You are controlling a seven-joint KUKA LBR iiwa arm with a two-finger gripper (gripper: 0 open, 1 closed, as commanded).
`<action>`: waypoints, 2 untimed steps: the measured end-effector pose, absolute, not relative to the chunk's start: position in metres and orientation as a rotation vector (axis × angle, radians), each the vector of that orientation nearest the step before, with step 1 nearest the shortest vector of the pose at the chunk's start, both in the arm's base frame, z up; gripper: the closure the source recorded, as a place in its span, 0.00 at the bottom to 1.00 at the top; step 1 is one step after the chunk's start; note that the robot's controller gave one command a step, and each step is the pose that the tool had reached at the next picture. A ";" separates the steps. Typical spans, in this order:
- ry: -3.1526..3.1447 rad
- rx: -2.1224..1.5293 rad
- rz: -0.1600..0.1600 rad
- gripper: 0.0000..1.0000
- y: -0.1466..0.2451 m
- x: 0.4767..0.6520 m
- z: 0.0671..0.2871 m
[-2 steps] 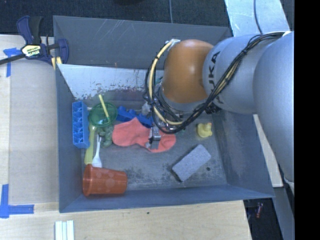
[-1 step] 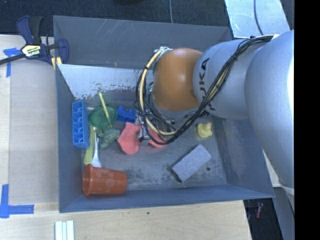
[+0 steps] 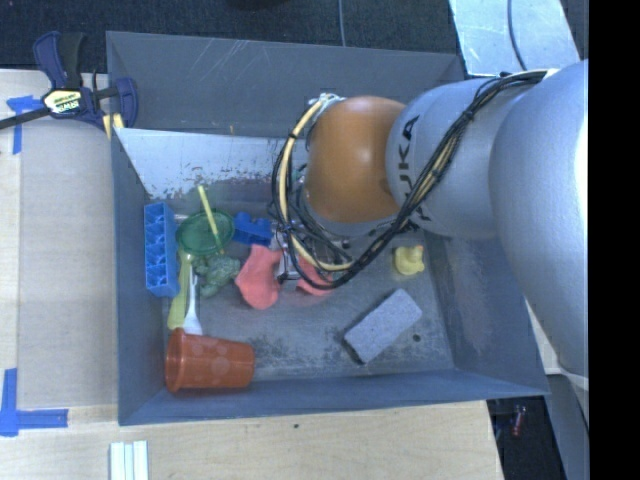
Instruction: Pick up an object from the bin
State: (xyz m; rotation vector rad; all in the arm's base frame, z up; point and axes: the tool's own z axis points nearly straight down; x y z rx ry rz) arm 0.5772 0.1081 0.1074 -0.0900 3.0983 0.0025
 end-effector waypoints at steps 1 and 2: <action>3.105 -0.072 0.002 1.00 0.107 0.560 0.175; 3.105 -0.075 0.002 1.00 0.100 0.558 0.213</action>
Offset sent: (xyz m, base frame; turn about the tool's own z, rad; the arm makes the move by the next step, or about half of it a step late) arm -0.0241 -0.0166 0.1454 0.0062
